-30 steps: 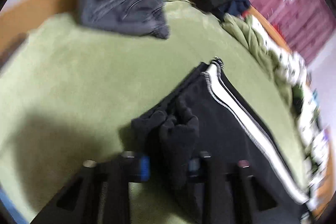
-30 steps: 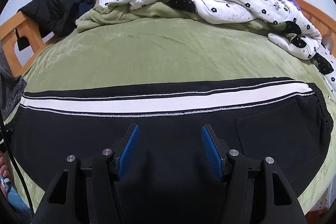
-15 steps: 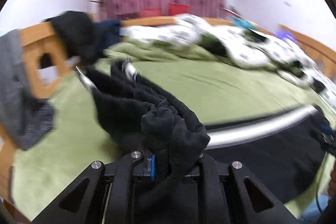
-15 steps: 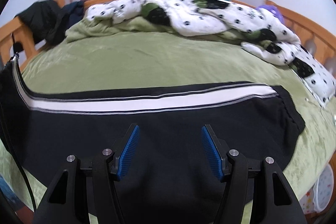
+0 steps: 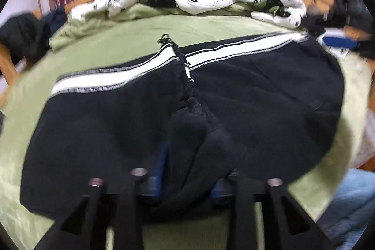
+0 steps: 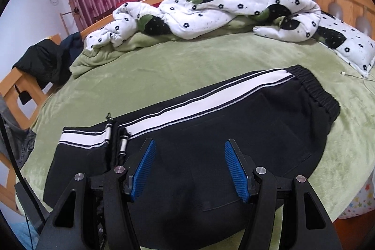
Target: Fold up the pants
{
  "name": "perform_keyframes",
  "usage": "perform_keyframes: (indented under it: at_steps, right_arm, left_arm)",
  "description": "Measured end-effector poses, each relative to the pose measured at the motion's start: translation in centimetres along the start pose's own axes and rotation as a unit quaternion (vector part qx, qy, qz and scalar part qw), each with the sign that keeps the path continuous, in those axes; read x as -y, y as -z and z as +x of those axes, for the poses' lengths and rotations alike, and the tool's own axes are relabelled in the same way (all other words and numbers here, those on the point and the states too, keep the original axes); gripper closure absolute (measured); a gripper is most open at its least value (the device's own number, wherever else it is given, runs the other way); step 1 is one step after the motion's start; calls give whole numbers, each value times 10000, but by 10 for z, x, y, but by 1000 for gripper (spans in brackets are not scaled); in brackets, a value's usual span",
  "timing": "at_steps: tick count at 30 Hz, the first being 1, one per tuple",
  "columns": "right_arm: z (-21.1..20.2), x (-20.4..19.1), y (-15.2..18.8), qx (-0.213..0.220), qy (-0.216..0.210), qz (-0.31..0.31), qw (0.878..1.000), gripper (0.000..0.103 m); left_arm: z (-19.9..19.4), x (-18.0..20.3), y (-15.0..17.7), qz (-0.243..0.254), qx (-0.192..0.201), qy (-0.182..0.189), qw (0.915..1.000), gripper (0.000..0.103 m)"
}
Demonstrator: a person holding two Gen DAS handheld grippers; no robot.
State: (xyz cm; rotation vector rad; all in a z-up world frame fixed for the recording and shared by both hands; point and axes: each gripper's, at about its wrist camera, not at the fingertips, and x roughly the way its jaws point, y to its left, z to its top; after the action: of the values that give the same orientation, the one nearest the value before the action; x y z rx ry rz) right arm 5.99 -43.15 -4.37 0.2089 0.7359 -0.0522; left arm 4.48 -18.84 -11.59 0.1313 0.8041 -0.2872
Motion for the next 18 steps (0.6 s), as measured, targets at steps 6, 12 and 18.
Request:
perform_keyframes:
  at_steps: [6,12,18]
  right_arm:
    - [9,-34,14,-264,-501,-302,9979,42]
    - [57,-81,41,-1319,-1125,-465,9838,43]
    - [79,-103,57,-1617,-1216,-457,9783,49]
  left_arm:
    - [-49,-62,24,-360,186,131,9991,32]
    - [-77,-139,53,-589,61,-588,9965,29]
    - [-76,-205,86,-1427,-112,-275,9893,29]
